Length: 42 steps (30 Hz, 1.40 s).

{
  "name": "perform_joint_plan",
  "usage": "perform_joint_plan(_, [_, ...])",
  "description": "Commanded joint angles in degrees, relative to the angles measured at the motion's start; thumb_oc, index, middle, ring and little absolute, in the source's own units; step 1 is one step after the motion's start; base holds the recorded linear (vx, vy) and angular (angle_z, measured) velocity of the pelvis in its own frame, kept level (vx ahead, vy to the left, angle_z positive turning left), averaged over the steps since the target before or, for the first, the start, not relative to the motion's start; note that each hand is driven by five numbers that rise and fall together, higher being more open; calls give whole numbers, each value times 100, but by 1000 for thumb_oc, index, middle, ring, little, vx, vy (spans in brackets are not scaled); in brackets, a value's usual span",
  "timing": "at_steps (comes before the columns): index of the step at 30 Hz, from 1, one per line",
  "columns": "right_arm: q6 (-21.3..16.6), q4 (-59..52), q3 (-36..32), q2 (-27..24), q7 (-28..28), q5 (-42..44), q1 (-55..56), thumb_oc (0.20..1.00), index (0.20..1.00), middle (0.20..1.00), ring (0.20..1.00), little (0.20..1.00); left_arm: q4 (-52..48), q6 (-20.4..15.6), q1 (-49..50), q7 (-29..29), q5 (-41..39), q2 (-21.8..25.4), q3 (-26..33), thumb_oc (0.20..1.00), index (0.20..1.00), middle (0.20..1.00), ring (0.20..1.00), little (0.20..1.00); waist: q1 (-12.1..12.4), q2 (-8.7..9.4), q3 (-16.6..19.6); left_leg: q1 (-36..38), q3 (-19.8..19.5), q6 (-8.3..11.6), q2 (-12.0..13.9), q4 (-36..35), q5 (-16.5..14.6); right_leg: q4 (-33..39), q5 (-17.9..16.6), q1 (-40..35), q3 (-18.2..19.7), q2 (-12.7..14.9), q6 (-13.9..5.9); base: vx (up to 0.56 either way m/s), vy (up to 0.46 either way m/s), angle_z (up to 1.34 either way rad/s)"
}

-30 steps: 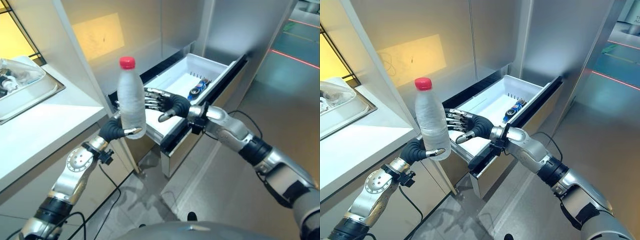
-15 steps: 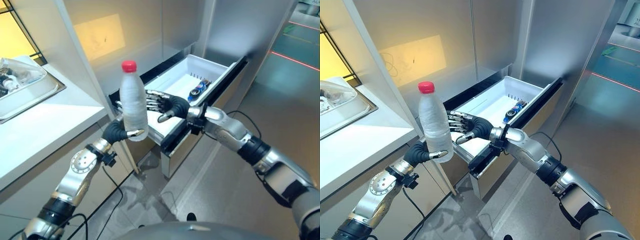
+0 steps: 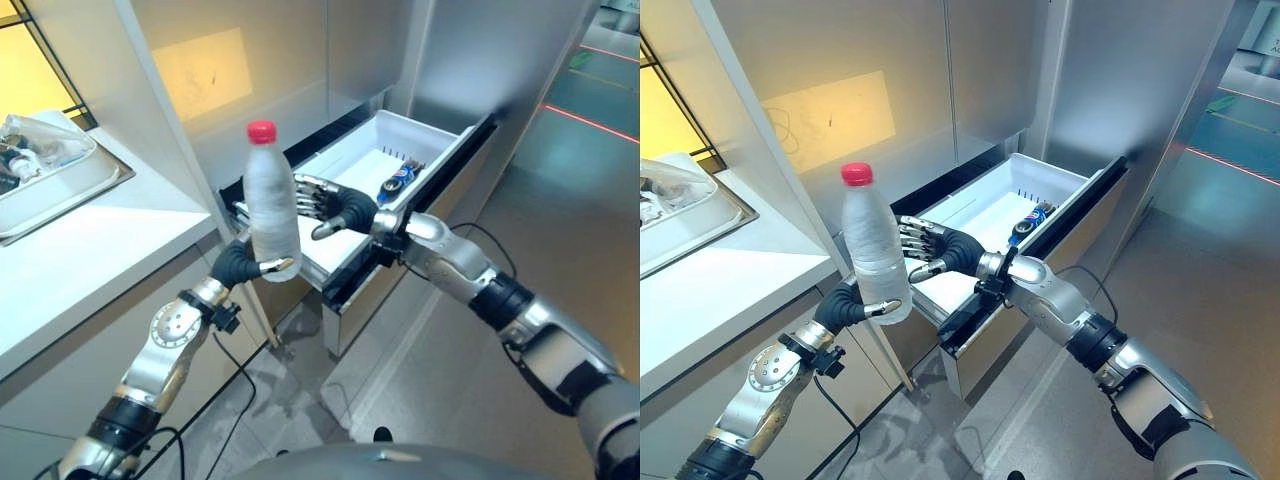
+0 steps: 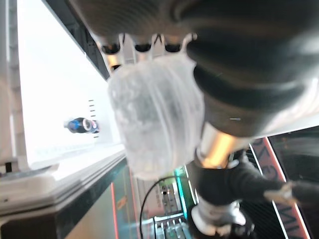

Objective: Take the drinks into the refrigerator

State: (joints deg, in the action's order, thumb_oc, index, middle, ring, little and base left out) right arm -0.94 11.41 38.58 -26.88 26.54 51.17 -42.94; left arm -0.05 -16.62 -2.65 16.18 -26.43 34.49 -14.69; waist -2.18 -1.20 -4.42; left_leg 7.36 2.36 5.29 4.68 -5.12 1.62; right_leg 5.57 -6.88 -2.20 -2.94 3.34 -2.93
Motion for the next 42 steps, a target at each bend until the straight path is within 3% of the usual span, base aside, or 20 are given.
perform_joint_plan(1, [-634,122,-641,178,-93,264,-646,1000,1000,1000,1000,1000,-121,-375,-1165,-97,-193,48,135,200,200,200,200,200,83,236,-39,213,-241,-509,-536,282,-789,-208,925,-562,-290,31,-85,0,0,0])
perform_joint_plan(14, [-864,1489,-869,-25,-605,140,-1362,1000,1000,1000,1000,1000,-145,-406,-1245,-130,-286,178,37,200,200,200,200,200,118,256,17,269,-220,-497,-519,262,-803,-184,919,-607,-300,37,-92,0,0,0])
perform_joint_plan(21, [-407,1114,-361,395,-161,526,-1071,1000,1000,1000,1000,1000,-117,-409,-1384,-253,-29,204,-47,200,200,200,200,200,97,275,1,259,-206,-490,-525,270,-801,-192,920,-591,-283,21,-85,0,0,0])
perform_joint_plan(29, [225,343,426,357,559,609,-781,1000,1000,1000,1000,1000,-30,-426,-1387,-324,211,187,43,200,200,200,200,200,86,296,-34,260,-214,-486,-509,281,-804,-186,921,-591,-290,12,-72,0,0,0])
perform_joint_plan(42, [617,-593,929,222,1164,541,-881,1000,1000,1000,1000,1000,45,-425,-1480,-249,433,153,-18,200,200,200,200,200,99,319,-62,231,-241,-496,-518,300,-800,-231,943,-576,-317,15,-68,0,0,0])
